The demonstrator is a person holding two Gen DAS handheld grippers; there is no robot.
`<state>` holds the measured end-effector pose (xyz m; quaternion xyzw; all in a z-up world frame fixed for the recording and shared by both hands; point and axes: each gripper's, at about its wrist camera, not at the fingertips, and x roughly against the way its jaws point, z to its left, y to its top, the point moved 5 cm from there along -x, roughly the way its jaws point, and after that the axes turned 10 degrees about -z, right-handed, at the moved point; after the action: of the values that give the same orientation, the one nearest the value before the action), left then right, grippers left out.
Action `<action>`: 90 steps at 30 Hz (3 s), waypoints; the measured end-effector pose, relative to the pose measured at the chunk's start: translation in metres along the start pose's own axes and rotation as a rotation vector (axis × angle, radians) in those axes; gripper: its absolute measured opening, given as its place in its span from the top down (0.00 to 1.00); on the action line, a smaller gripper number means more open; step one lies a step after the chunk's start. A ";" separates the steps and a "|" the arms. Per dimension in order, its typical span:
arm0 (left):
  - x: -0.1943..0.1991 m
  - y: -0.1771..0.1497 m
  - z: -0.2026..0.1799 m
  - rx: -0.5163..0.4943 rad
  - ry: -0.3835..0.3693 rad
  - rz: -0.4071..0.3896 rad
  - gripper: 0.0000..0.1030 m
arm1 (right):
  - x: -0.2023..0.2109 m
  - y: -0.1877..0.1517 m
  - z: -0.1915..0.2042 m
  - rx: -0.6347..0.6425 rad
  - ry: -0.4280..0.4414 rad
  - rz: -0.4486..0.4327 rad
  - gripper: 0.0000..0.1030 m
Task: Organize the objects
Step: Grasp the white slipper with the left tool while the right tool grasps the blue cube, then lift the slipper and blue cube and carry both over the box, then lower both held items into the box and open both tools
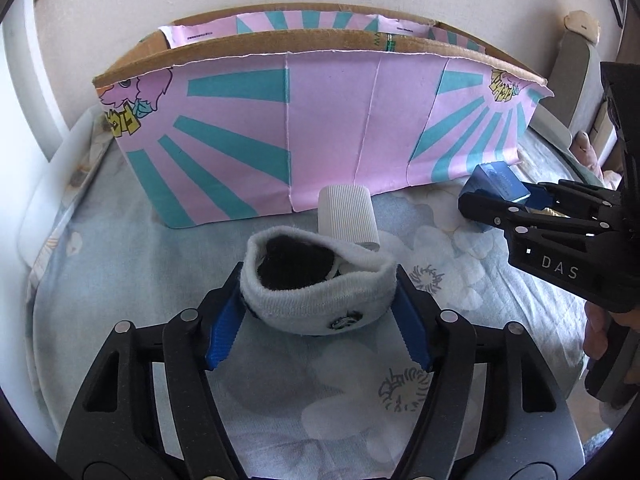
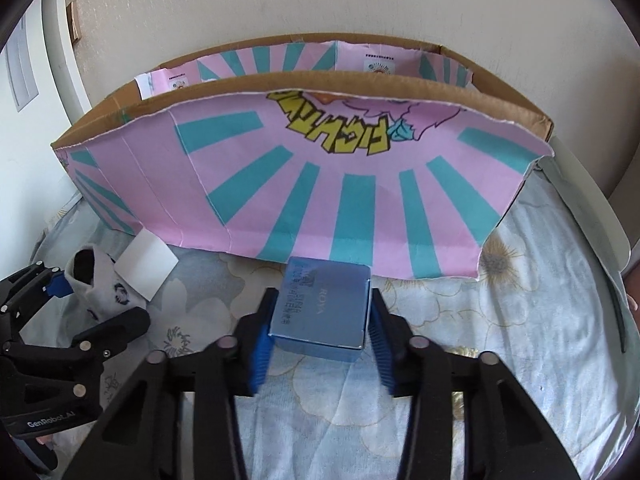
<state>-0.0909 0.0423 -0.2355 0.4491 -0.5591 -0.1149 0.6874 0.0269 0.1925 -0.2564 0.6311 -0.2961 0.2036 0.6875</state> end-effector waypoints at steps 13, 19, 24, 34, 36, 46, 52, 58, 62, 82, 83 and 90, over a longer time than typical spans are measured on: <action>0.009 0.010 -0.003 0.028 0.014 -0.017 0.39 | 0.022 0.006 -0.002 0.013 0.007 -0.021 0.67; 0.054 0.043 0.000 0.072 0.053 -0.047 0.39 | 0.059 0.029 -0.001 0.013 0.014 -0.052 0.67; 0.101 0.075 0.003 0.130 0.116 -0.080 0.39 | 0.099 0.057 -0.002 -0.007 0.013 -0.079 0.67; 0.171 0.107 -0.009 0.143 0.214 -0.141 0.39 | 0.163 0.084 -0.017 -0.040 -0.002 -0.112 0.67; 0.174 0.104 -0.010 0.167 0.218 -0.137 0.39 | 0.170 0.084 -0.020 -0.037 -0.007 -0.113 0.67; 0.181 0.117 -0.009 0.186 0.209 -0.167 0.39 | 0.180 0.093 -0.030 -0.042 -0.015 -0.134 0.67; 0.173 0.139 -0.001 0.157 0.205 -0.155 0.39 | 0.173 0.109 -0.038 -0.046 -0.013 -0.134 0.67; 0.151 0.169 0.016 0.125 0.190 -0.135 0.39 | 0.154 0.143 -0.048 -0.024 -0.013 -0.135 0.67; 0.122 0.181 0.030 0.107 0.178 -0.076 0.39 | 0.131 0.167 -0.049 -0.012 0.009 -0.133 0.67; -0.010 0.180 0.061 0.012 0.099 0.190 0.39 | -0.025 0.195 -0.007 0.063 0.177 0.121 0.67; -0.015 0.178 0.061 0.011 0.096 0.204 0.39 | -0.032 0.191 -0.004 0.061 0.182 0.141 0.67; -0.042 0.163 0.061 -0.012 0.076 0.276 0.39 | -0.072 0.168 0.008 0.059 0.212 0.240 0.67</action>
<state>-0.2151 0.1329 -0.1439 0.3681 -0.5884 -0.0055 0.7199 -0.1377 0.2115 -0.1790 0.5862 -0.2890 0.3584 0.6666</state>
